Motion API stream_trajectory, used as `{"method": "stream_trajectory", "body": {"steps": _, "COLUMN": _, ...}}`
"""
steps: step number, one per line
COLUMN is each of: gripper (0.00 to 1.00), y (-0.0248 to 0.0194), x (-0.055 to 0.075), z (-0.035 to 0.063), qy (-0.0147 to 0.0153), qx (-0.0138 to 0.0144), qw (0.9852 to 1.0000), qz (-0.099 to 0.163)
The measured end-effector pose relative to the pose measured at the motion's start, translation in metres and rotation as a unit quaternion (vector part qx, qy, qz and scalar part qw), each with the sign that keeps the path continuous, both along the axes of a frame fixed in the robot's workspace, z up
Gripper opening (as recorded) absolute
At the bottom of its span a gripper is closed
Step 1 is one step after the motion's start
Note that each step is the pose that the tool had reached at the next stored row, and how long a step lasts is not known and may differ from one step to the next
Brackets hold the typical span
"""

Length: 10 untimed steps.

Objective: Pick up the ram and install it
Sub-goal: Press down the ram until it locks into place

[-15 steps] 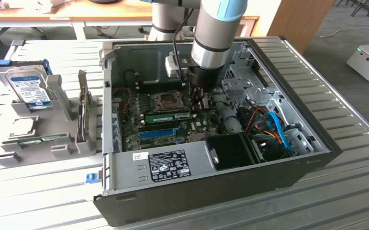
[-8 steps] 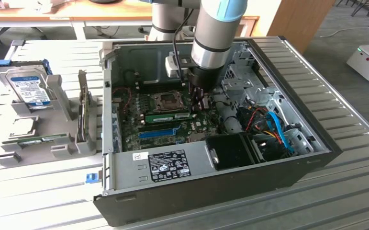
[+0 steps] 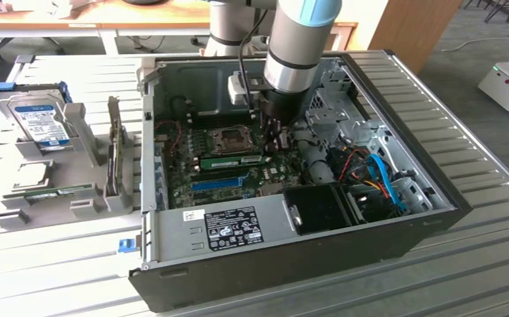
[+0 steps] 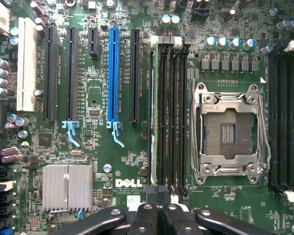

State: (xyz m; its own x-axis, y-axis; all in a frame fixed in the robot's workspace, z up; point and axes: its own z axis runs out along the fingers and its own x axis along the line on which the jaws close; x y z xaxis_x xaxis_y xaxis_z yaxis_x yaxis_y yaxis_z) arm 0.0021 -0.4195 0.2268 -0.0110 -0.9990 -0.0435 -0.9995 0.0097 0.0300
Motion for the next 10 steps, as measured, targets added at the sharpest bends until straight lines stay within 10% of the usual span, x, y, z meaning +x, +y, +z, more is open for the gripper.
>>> {"method": "stream_trajectory", "body": {"steps": 10, "gripper": 0.11, "y": 0.0000, "x": 0.000, "z": 0.0162, "qy": 0.0030, "qx": 0.0000, "qw": 1.0000, "qz": 0.000}}
